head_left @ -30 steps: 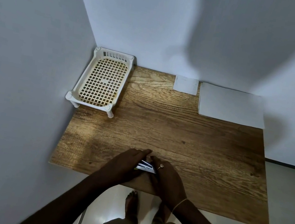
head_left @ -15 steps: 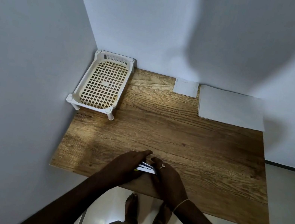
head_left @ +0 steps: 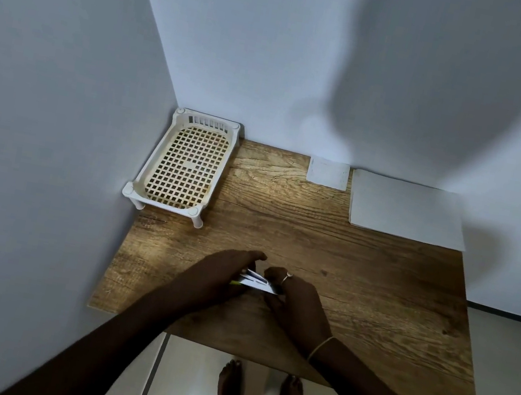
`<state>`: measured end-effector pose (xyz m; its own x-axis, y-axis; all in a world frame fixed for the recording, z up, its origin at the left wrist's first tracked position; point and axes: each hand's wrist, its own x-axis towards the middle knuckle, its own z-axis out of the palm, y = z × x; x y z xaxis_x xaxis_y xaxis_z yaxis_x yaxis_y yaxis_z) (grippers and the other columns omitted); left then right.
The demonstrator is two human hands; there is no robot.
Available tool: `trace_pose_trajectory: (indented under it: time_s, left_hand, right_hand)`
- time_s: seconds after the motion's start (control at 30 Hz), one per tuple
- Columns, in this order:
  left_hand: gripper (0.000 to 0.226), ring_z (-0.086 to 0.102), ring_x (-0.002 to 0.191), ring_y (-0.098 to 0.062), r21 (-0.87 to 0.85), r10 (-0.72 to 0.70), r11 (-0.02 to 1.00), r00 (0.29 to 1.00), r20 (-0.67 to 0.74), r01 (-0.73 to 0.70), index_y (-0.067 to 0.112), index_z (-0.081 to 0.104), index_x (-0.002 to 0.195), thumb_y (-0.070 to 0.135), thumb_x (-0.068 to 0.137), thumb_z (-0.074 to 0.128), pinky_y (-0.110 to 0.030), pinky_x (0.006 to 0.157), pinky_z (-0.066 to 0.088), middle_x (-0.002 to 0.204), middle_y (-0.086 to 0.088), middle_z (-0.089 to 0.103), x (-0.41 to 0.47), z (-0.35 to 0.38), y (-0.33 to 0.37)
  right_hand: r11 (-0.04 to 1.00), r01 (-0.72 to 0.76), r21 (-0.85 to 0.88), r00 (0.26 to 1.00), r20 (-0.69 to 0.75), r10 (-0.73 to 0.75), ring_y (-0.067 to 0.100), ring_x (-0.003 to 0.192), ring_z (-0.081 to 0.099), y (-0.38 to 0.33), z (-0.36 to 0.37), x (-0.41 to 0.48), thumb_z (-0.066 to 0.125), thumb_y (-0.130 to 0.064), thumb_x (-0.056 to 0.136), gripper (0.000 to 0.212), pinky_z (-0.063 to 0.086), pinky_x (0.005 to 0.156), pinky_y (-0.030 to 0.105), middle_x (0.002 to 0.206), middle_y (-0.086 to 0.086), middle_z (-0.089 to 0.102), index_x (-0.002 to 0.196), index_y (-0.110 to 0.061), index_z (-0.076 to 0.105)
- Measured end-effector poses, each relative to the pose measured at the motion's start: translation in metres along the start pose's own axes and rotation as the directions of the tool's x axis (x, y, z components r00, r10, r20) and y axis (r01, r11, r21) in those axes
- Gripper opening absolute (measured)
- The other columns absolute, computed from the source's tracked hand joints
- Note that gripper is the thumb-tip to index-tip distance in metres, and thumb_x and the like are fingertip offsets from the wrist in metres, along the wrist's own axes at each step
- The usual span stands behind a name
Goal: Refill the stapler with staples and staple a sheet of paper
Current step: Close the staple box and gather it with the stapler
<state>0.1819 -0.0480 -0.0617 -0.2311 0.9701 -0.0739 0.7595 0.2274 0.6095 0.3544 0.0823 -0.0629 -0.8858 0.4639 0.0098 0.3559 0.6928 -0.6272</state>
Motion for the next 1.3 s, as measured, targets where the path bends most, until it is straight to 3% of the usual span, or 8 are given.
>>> trace_pose_trajectory:
  time_s: [0.13, 0.23, 0.6, 0.9, 1.1, 1.3]
  left_hand:
    - [0.058, 0.064, 0.111, -0.017, 0.035, 0.083, 0.996, 0.995, -0.064, -0.080, 0.015, 0.054, 0.141, 0.019, 0.088, 0.078, -0.028, 0.092, 0.051, 0.127, -0.004, 0.067, 0.016, -0.053, 0.002]
    - [0.059, 0.064, 0.113, -0.021, 0.092, 0.058, 0.995, 0.992, -0.110, -0.048, 0.015, 0.055, 0.140, 0.019, 0.087, 0.080, -0.032, 0.094, 0.051, 0.130, -0.008, 0.066, 0.032, -0.090, -0.005]
    - [0.062, 0.066, 0.113, -0.024, 0.227, -0.036, 0.971, 0.982, -0.184, 0.078, 0.011, 0.059, 0.136, 0.005, 0.079, 0.084, -0.022, 0.087, 0.042, 0.126, -0.007, 0.069, 0.062, -0.189, -0.074]
    - [0.059, 0.068, 0.107, -0.028, 0.173, -0.114, 0.975, 0.983, -0.143, 0.138, 0.010, 0.064, 0.129, -0.002, 0.076, 0.084, -0.032, 0.088, 0.053, 0.120, -0.010, 0.071, 0.078, -0.193, -0.131]
    - [0.057, 0.067, 0.111, -0.027, 0.140, -0.150, 0.976, 0.979, -0.141, 0.169, 0.011, 0.064, 0.129, -0.003, 0.077, 0.082, -0.028, 0.089, 0.050, 0.123, -0.009, 0.070, 0.088, -0.180, -0.156]
    - [0.056, 0.064, 0.117, -0.028, 0.127, -0.178, 0.973, 0.976, -0.124, 0.193, 0.011, 0.063, 0.132, -0.001, 0.080, 0.080, -0.037, 0.098, 0.050, 0.129, -0.010, 0.068, 0.089, -0.173, -0.167]
  right_hand:
    - [0.993, 0.096, 0.072, 0.995, -0.038, -0.094, 0.020, 0.084, 0.070, -0.020, -0.022, 0.044, 0.073, -0.021, 0.087, 0.025, 0.055, 0.073, 0.036, 0.094, 0.003, 0.075, 0.111, -0.019, 0.068]
    - [0.979, 0.181, 0.095, 0.982, -0.071, -0.175, 0.023, 0.085, 0.071, -0.035, -0.033, 0.084, 0.074, -0.018, 0.086, 0.023, 0.054, 0.072, 0.039, 0.096, 0.006, 0.076, 0.108, -0.013, 0.071]
    - [0.981, 0.173, 0.082, 0.983, -0.069, -0.168, 0.030, 0.100, 0.072, -0.090, -0.008, 0.216, 0.076, -0.012, 0.081, 0.035, 0.058, 0.086, 0.040, 0.108, 0.013, 0.076, 0.116, -0.012, 0.069]
    - [0.981, 0.165, -0.106, 0.986, -0.011, -0.167, 0.030, 0.102, 0.069, -0.095, 0.036, 0.270, 0.073, -0.027, 0.085, 0.034, 0.055, 0.085, 0.036, 0.109, 0.010, 0.074, 0.117, -0.016, 0.069]
    - [0.984, 0.135, -0.117, 0.990, -0.022, -0.138, 0.032, 0.099, 0.069, -0.086, 0.054, 0.282, 0.072, -0.026, 0.085, 0.032, 0.055, 0.083, 0.037, 0.106, 0.013, 0.074, 0.115, -0.015, 0.070]
    - [0.982, 0.137, -0.130, 0.990, -0.005, -0.139, 0.032, 0.100, 0.069, -0.080, 0.063, 0.284, 0.071, -0.030, 0.086, 0.032, 0.053, 0.088, 0.040, 0.108, 0.013, 0.074, 0.115, -0.017, 0.069]
